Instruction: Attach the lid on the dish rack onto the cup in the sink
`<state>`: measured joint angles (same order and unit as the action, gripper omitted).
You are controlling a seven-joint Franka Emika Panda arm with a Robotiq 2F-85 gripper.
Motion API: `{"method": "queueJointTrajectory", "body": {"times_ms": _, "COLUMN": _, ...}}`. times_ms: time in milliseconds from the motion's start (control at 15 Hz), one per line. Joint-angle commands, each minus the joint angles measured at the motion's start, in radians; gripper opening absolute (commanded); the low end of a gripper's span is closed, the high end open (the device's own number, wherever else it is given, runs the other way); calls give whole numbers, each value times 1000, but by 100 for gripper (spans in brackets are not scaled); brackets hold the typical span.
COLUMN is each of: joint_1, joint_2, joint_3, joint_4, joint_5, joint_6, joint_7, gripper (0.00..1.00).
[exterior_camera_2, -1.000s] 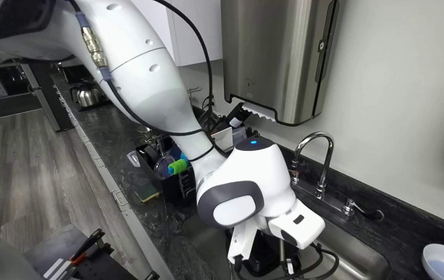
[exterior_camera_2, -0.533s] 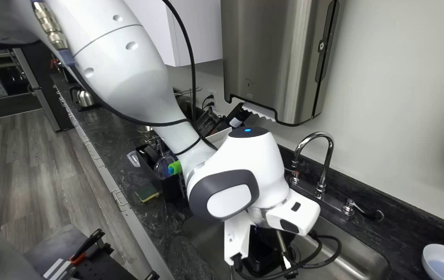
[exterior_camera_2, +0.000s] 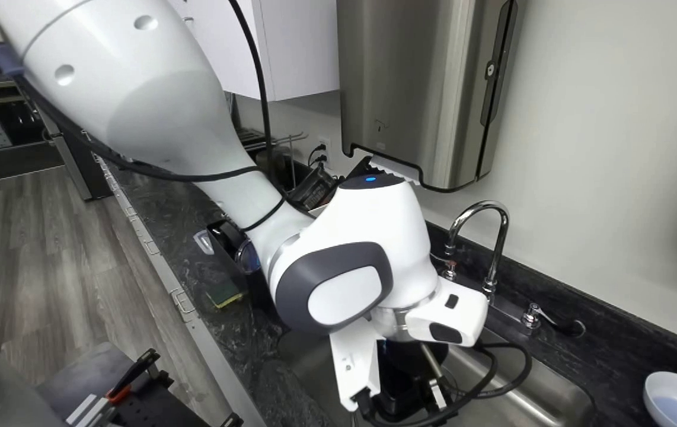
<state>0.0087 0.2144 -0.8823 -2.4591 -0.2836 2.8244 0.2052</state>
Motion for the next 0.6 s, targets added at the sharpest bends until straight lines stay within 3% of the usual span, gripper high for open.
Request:
{"method": "queueJointTrajectory", "body": {"times_ms": 0, "joint_1": 2, "joint_2": -15, "joint_3": -5, "joint_4": -5, "joint_5": -11, "joint_6": -11, "joint_7": 0, "gripper": 1}}
{"method": "queueJointTrajectory", "body": {"times_ms": 533, "joint_1": 8, "joint_2": -33, "joint_3": -9, "joint_4": -15, "joint_5": -19, "joint_6": -18, "joint_7": -2, "gripper": 1}}
